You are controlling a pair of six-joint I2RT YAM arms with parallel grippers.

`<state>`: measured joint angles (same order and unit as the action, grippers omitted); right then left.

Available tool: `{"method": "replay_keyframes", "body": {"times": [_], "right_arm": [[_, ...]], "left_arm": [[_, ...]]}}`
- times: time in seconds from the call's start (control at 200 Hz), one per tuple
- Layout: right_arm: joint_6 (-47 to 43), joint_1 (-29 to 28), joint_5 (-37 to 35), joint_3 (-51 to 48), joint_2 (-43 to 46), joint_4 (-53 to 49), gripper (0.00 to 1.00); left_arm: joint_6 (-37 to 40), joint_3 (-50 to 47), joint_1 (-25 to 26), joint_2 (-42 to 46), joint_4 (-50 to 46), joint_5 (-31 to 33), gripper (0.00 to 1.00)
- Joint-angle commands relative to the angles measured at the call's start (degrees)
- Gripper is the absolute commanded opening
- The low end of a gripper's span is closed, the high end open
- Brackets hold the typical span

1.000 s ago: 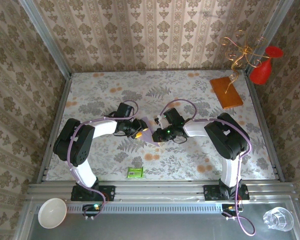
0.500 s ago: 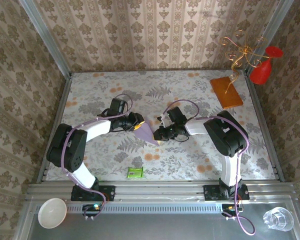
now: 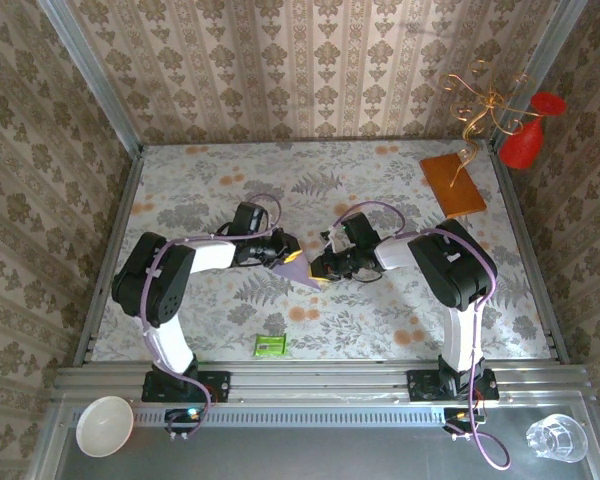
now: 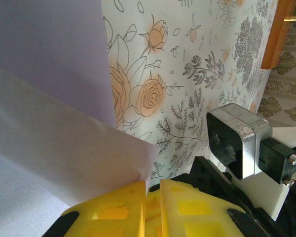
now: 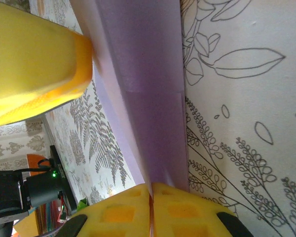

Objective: Fold a paper plane with a square sheet of paper (pick it up from the middle)
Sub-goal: Fourth fold the wing at the center of the table.

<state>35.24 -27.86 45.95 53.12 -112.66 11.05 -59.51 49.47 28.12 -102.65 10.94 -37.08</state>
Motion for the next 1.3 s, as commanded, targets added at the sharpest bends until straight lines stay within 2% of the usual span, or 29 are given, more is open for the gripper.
{"method": "replay_keyframes", "body": {"times": [0.0, 0.755, 1.0, 1.295], "right_arm": [[0.8, 0.8, 0.3, -1.0, -1.8, -0.1, 0.12], [-0.2, 1.0, -0.1, -0.2, -1.3, -3.9, 0.19], [-0.7, 2.5, -2.0, -2.1, 5.8, -5.4, 0.31], [-3.9, 2.5, -5.9, -2.1, 8.7, -9.5, 0.32]], "left_arm": [[-0.4, 0.1, 0.4, -1.0, 1.8, -2.0, 0.16], [0.2, 2.8, 0.1, -4.4, -2.9, -0.2, 0.10], [0.9, 3.1, -0.1, -4.3, -3.8, -0.2, 0.10], [1.1, 2.9, -0.2, -4.2, -4.2, -0.2, 0.10]]}}
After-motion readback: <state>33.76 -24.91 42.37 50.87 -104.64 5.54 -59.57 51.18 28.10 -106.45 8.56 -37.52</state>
